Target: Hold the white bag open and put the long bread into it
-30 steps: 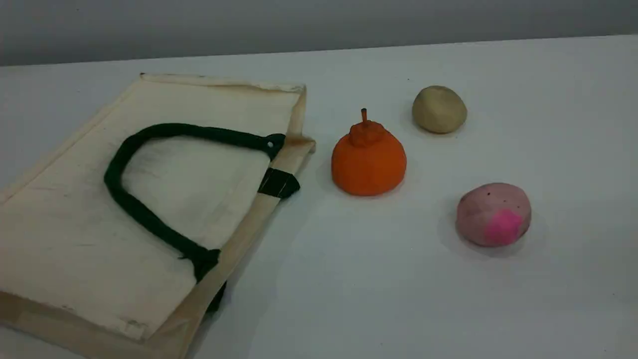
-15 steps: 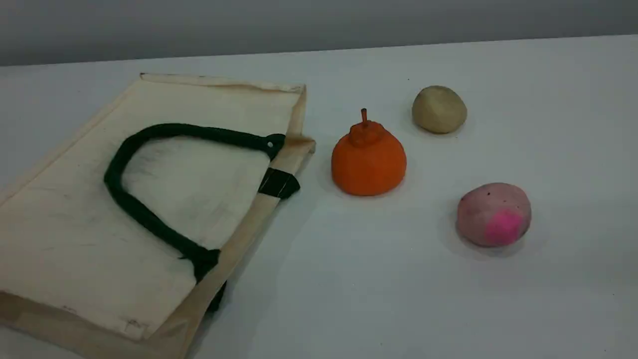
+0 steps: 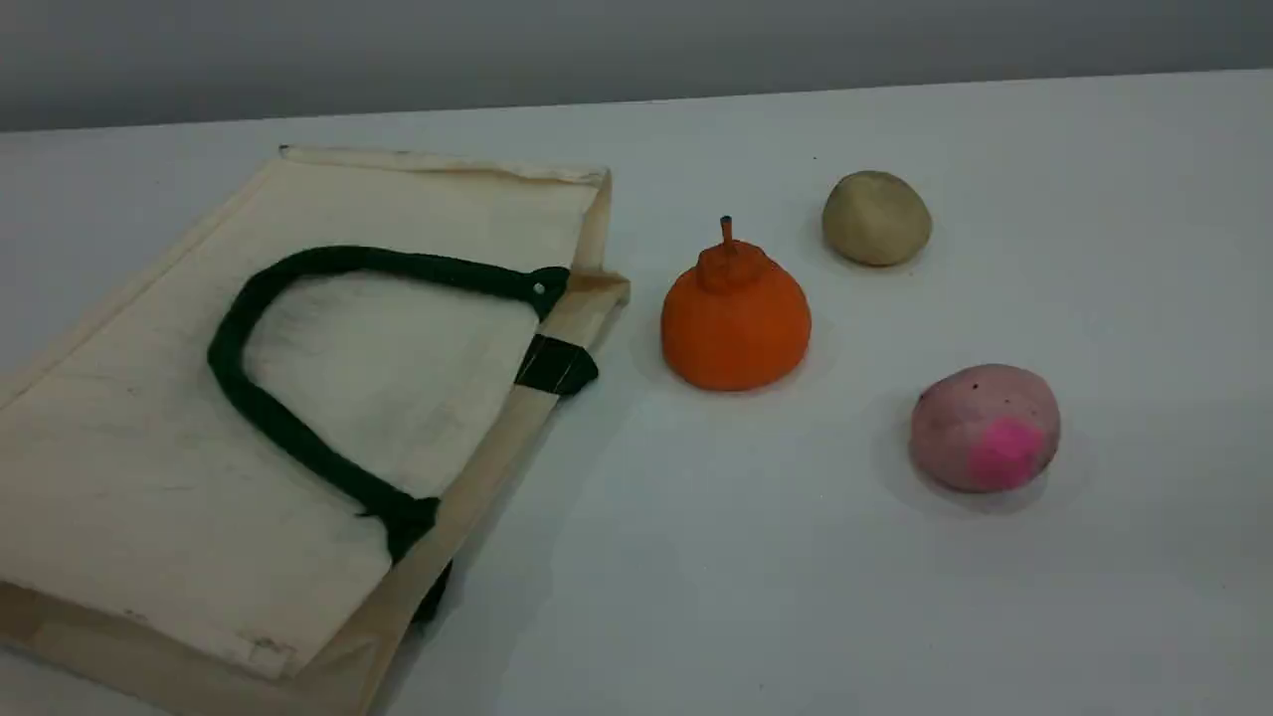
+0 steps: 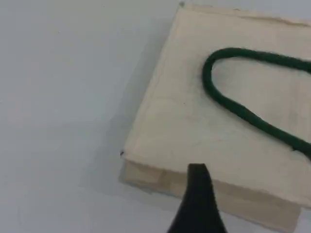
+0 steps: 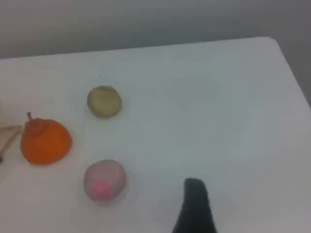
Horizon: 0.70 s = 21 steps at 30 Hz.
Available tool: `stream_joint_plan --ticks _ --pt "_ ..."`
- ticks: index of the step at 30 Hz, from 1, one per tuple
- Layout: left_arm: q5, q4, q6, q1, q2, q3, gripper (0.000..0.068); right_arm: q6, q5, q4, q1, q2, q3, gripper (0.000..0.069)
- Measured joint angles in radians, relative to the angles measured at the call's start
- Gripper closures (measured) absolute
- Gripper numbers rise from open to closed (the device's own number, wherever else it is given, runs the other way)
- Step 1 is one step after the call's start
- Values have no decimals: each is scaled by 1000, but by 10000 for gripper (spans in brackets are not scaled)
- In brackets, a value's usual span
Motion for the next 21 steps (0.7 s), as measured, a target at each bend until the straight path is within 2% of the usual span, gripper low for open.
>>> stream_joint_plan --ticks 21 --pt "0 1 0 -1 -27 0 177 0 -1 1 0 0 0 201"
